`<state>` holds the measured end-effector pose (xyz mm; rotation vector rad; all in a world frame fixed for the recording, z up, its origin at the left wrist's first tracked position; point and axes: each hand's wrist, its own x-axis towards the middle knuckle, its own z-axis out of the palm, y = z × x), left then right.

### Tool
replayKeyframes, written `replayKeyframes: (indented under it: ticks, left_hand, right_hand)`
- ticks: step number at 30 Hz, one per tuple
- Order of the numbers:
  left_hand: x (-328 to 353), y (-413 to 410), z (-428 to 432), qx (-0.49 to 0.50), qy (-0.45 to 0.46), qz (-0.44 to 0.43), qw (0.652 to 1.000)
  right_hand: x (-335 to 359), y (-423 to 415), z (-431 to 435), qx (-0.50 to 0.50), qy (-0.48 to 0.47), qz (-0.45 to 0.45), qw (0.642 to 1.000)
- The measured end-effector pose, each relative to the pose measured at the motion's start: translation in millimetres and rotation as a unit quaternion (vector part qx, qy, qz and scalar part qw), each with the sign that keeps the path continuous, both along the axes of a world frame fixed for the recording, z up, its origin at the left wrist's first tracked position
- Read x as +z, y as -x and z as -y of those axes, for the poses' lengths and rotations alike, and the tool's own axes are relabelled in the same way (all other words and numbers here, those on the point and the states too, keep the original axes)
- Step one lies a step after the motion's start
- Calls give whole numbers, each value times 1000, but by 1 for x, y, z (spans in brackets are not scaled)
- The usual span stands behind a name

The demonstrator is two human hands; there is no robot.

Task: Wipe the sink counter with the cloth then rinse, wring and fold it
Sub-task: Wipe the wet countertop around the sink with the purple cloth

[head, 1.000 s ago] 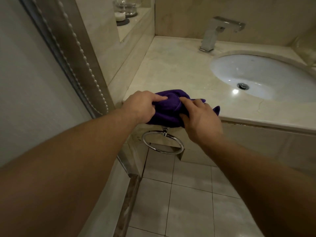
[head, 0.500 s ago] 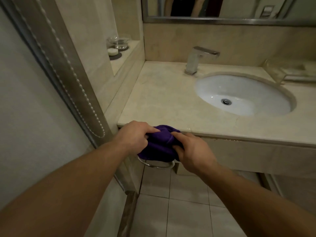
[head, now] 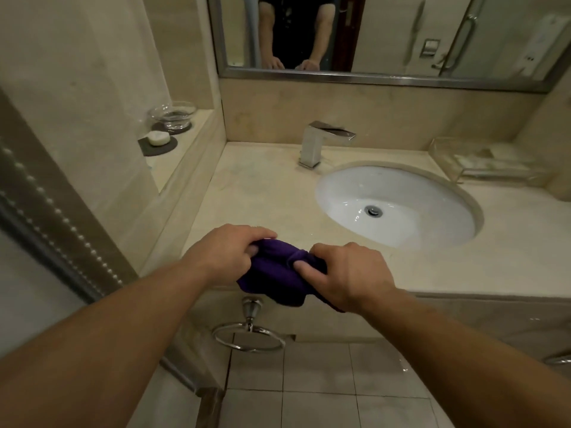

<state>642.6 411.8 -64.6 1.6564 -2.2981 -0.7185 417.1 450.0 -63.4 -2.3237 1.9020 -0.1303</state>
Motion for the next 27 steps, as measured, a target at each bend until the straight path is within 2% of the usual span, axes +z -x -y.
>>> replayKeyframes:
  ticks: [4, 7, 12, 17, 21, 23, 25, 27]
  left_hand:
    - [-5, 3, 41, 54, -59, -144, 986]
    - [0, 9, 72, 85, -80, -192, 975]
    - [1, 26, 130, 123, -92, -190, 970]
    - [-8, 41, 188, 196, -60, -222, 953]
    - [-30, 47, 226, 224, 13, -175, 959]
    - [-44, 46, 244, 227, 38, -139, 963]
    - [-55, 41, 257, 225, 47, -40, 972]
    - [-63, 36, 265, 204, 100, 41, 973]
  right_hand:
    - [9, 16, 44, -85, -104, 140, 981]
    - [11, 27, 74, -132, -140, 240, 951]
    - [11, 35, 131, -161, -134, 256, 944]
    - [3, 44, 210, -167, -108, 261, 944]
    - [-14, 48, 259, -137, -109, 272, 946]
    - [-30, 48, 277, -134, -126, 248, 951]
    - [-44, 48, 288, -143, -98, 203, 964]
    - [-51, 48, 294, -125, -23, 188, 974]
